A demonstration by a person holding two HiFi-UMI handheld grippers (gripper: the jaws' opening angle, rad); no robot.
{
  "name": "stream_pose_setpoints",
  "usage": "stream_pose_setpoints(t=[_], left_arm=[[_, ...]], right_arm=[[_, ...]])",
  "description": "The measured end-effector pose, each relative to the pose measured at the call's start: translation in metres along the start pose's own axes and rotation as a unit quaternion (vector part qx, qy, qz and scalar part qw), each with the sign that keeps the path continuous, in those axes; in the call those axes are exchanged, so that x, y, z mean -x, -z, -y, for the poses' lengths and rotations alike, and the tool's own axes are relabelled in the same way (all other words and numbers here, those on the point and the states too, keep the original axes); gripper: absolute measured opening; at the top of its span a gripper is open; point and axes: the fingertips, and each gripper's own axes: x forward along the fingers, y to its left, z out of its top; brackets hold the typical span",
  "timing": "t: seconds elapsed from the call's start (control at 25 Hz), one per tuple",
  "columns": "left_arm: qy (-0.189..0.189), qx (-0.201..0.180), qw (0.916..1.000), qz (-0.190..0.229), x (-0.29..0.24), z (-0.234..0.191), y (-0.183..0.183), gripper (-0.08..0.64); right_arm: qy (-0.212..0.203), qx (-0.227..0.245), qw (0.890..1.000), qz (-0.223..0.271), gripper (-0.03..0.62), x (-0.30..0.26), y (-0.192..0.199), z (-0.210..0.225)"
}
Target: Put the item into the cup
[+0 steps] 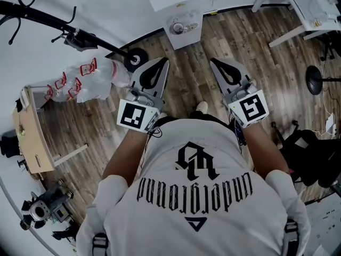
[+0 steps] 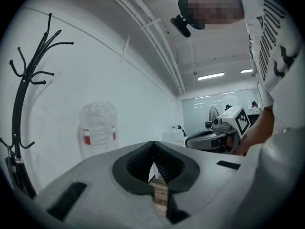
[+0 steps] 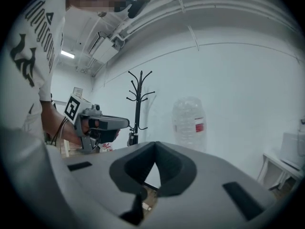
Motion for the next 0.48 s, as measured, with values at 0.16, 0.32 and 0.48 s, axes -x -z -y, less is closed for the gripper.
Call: stream_pose_setpoints(t=[0.16, 0.32, 0.48], left_arm=[[0.038, -0.011, 0.9992, 0.008, 0.024, 0.006, -0.007, 0.008], [0.064, -0.014, 0.9979, 0.006, 0.065, 0.003, -0.008, 0.008], [0.074, -0.005, 0.9973, 0.0, 0.121, -0.007, -0.003, 0.008]], right_arm=[[0.02, -0.001, 1.0, 0.002, 0.005, 0.008, -0.006, -0.033], [0.041, -0.009, 0.999, -0.003, 0.005, 0.011, -0.007, -0.072], [0.054, -0.01, 0.999, -0.004, 0.005, 0.01, -0.013, -0.124]])
